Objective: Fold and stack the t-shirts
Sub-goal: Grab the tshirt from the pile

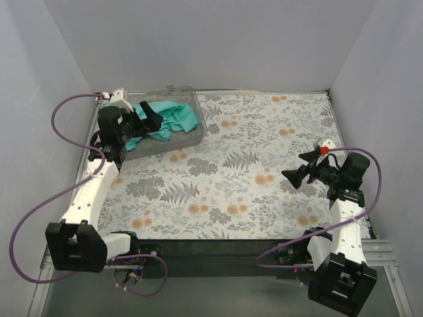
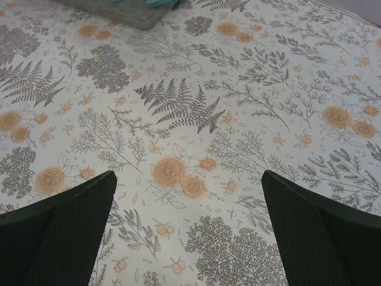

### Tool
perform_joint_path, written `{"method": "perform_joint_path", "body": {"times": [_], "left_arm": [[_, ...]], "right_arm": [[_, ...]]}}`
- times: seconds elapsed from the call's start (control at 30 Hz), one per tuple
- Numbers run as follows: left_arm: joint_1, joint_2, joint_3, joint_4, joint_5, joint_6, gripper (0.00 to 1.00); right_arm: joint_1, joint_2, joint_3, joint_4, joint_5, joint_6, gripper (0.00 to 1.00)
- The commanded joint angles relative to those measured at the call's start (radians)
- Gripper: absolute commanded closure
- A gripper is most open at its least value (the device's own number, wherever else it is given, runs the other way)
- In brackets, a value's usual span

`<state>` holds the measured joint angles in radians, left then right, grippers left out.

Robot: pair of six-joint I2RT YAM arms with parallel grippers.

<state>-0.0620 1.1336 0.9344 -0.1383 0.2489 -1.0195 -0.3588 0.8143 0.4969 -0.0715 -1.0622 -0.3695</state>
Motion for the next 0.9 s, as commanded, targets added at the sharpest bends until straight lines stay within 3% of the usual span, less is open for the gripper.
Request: {"method": "perform_joint_path", "body": {"times": [0.0, 0.13, 0.27, 0.73, 0.83, 0.87], "left_arm": [[-0.001, 0.141, 0.151, -0.138, -0.169, -0.039, 0.02], [-0.001, 0.435, 0.408, -0.278, -0.374, -0.126, 0.02], [-0.001, 0.589, 0.544, -0.305, -0.437, -0.154, 0.04], [-0.001, 0.992, 0.82, -0.376, -0.563, -0.11, 0.14], [-0.001, 1.063, 0.862, -0.391, -0.557, -0.087, 0.23], [-0.001, 1.069, 0.869, -0.391, -0.556, -0.071, 0.33]], "right_arm": [[-0.003, 0.028, 0.063, -0.033, -0.016, -0.013, 0.02], [-0.003, 0.048, 0.075, -0.05, 0.019, -0.006, 0.02], [-0.002, 0.06, 0.081, -0.057, 0.022, 0.0, 0.02], [0.0, 0.086, 0.092, -0.063, 0.021, 0.009, 0.02], [0.0, 0.089, 0.094, -0.063, 0.022, 0.009, 0.02], [0.0, 0.089, 0.095, -0.067, 0.025, 0.009, 0.02]]}}
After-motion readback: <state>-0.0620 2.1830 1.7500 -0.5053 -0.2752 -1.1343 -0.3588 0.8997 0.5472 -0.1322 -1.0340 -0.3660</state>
